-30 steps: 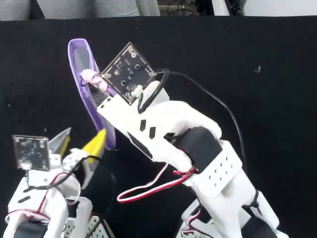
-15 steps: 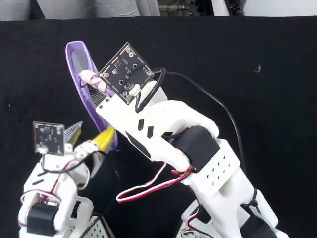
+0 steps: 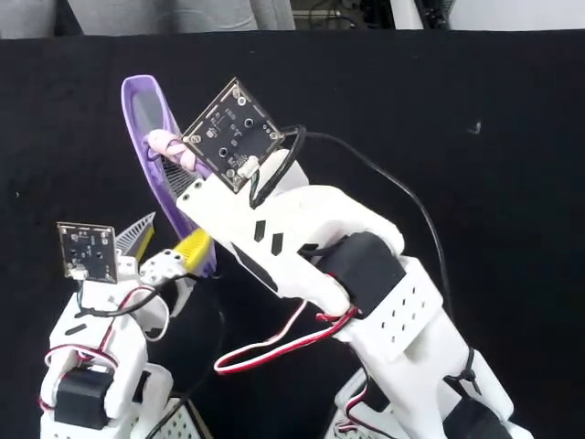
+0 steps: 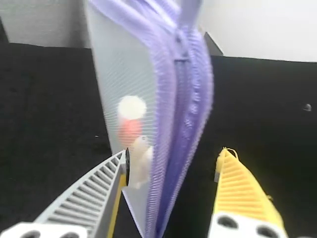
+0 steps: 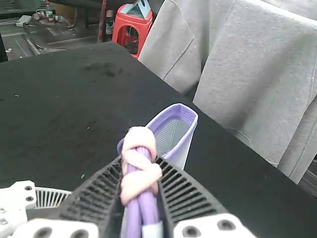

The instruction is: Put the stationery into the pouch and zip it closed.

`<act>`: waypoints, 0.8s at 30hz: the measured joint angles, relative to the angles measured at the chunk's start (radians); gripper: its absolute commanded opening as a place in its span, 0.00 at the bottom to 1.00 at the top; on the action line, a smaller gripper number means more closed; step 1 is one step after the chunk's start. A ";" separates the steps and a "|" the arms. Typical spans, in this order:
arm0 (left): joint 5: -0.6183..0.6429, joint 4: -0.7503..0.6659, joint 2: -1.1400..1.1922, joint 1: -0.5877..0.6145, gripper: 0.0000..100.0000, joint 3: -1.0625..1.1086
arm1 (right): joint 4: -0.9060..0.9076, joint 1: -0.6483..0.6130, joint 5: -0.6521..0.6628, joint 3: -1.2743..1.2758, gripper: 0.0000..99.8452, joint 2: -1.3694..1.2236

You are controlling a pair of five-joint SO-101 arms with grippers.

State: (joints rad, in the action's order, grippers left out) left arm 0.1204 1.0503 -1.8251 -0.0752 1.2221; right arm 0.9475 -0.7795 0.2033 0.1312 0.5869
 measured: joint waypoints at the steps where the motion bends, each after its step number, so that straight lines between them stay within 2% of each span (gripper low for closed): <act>1: 0.000 0.000 0.000 -0.009 0.29 0.000 | 0.000 0.000 0.000 0.000 0.01 0.000; 7: 0.000 -0.025 0.000 -0.029 0.29 0.000 | 0.000 0.000 0.000 0.000 0.01 0.000; 14: -0.003 -0.167 0.000 -0.026 0.29 0.095 | 0.026 -0.052 0.000 0.000 0.01 0.000; 24: -0.028 -0.285 0.011 -0.014 0.29 0.123 | 0.031 -0.071 0.000 0.000 0.01 0.000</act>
State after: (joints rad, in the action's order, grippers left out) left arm 0.0928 0.7649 -1.8144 -0.0890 1.3449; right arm 0.9782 -0.8500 0.2033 0.1312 0.5869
